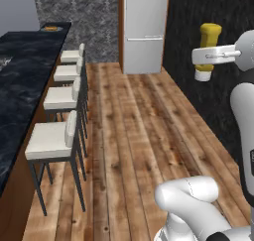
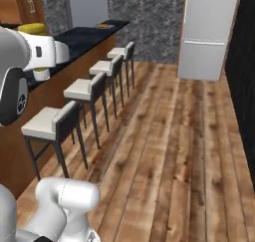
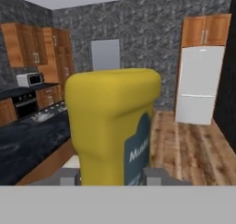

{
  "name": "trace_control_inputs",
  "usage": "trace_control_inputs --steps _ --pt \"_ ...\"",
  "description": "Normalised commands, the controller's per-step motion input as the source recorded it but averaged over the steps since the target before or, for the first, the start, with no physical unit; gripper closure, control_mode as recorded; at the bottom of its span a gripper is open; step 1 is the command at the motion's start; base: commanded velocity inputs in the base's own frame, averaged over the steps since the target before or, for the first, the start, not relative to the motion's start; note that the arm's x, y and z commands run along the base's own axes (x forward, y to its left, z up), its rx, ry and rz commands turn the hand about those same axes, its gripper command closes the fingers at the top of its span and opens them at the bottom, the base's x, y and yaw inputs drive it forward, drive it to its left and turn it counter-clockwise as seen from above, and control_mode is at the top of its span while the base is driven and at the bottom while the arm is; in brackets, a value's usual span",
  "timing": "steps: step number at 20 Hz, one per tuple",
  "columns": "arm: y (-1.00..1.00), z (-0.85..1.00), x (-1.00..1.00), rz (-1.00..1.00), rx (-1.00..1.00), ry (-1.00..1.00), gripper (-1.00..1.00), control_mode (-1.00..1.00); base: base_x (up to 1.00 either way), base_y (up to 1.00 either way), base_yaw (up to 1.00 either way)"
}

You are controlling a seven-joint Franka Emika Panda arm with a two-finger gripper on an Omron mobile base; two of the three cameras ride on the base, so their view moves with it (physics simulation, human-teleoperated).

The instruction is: Move the hot dog bun to the plate on the dining table and place the condiment next to that plate. Then navigate to the fridge and take the sausage and place it on the plate as well.

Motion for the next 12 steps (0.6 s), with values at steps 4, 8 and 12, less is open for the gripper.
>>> trace_control_inputs --steps 4,8,12 --pt "0.0 0.0 0.0 0.0 0.0 0.0 1.0 1.0 1.0 -0.49 0.36" --pt "0.0 0.0 0.0 0.0 0.0 0.0 1.0 1.0 1.0 -0.58 0.35" --pt "0.0 0.0 0.0 0.0 0.0 0.0 1.0 1.0 0.98 -0.68 0.34"
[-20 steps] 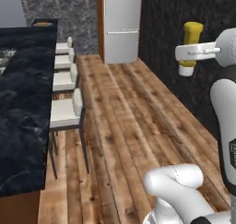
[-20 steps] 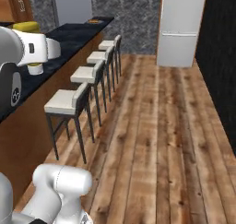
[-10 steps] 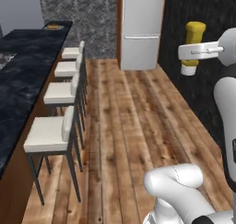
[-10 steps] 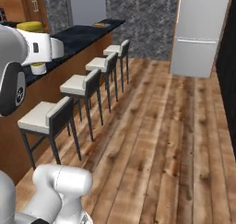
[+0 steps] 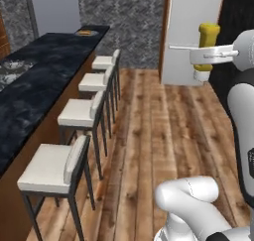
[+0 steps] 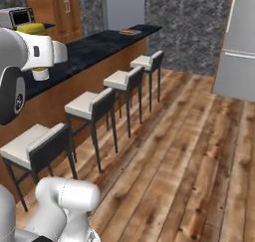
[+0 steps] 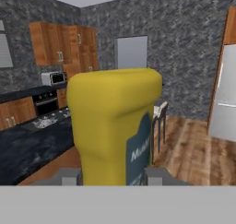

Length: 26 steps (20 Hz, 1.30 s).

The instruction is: Move the hot dog bun to the plate on the dining table and place the condiment next to that plate. Then navigate to the fridge and take the sausage and place it on the plate as well.

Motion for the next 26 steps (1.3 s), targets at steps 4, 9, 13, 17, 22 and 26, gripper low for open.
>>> trace_control_inputs --steps 4,9,13,17,22,26 --pt "0.0 0.0 0.0 0.0 0.0 0.0 1.0 1.0 0.96 -0.69 0.34" --pt "0.0 0.0 0.0 0.0 0.0 0.0 1.0 1.0 0.96 -0.7 0.34" --pt "0.0 0.0 0.0 0.0 0.0 0.0 1.0 1.0 0.93 -0.72 0.34" --pt "0.0 0.0 0.0 0.0 0.0 0.0 1.0 1.0 0.9 -0.73 0.34" --pt "0.0 0.0 0.0 0.0 0.0 0.0 1.0 1.0 0.82 -0.82 0.33" --pt "0.0 0.0 0.0 0.0 0.0 0.0 1.0 1.0 0.78 -0.88 0.32"
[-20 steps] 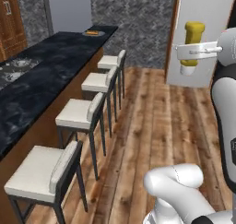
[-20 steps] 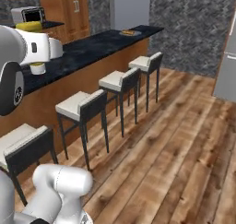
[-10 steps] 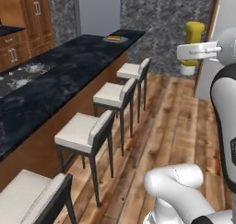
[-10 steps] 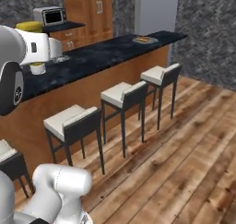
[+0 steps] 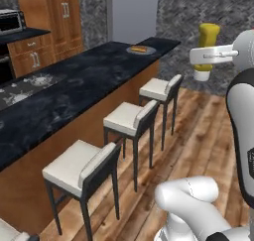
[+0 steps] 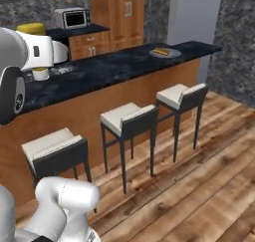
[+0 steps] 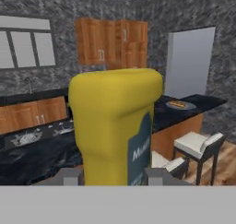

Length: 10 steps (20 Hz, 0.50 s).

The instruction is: Move the hot dog bun to the plate on the dining table and place the condiment next to that plate. Then navigate to the fridge and take the sausage and place it on the plate as well.

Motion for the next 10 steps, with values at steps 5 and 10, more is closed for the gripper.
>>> trace_control_inputs --steps 5,10 --pt "0.0 0.0 0.0 0.0 0.0 0.0 1.0 1.0 0.75 -0.89 0.32" --pt "0.0 0.0 0.0 0.0 0.0 0.0 1.0 1.0 0.72 -0.89 0.33"
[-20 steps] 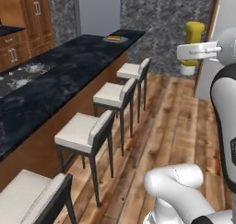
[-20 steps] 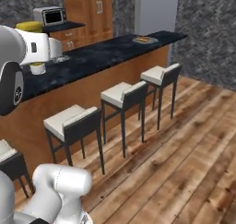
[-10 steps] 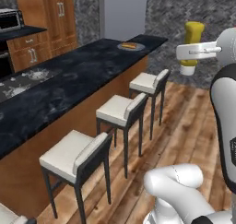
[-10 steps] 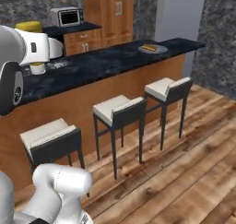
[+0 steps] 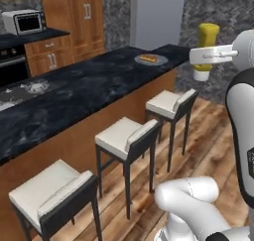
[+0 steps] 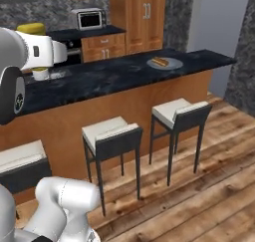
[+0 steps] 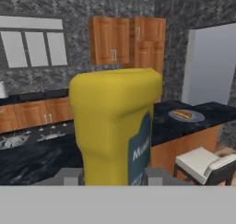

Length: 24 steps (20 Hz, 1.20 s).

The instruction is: Move the hot dog bun to the plate on the dining table and place the condiment next to that plate. Then navigate to the fridge and take the sausage and place it on the plate as well.

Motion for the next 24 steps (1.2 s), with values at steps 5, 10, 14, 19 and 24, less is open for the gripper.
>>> trace_control_inputs --steps 5,10,14,19,24 --pt "0.0 0.0 0.0 0.0 0.0 0.0 1.0 1.0 0.68 -0.88 0.34" --pt "0.0 0.0 0.0 0.0 0.0 0.0 1.0 1.0 0.65 -0.88 0.35" --pt "0.0 0.0 0.0 0.0 0.0 0.0 1.0 1.0 0.58 -0.84 0.37" --pt "0.0 0.0 0.0 0.0 0.0 0.0 1.0 1.0 0.51 -0.87 0.37" --pt "0.0 0.0 0.0 0.0 0.0 0.0 1.0 1.0 0.48 -0.85 0.38"
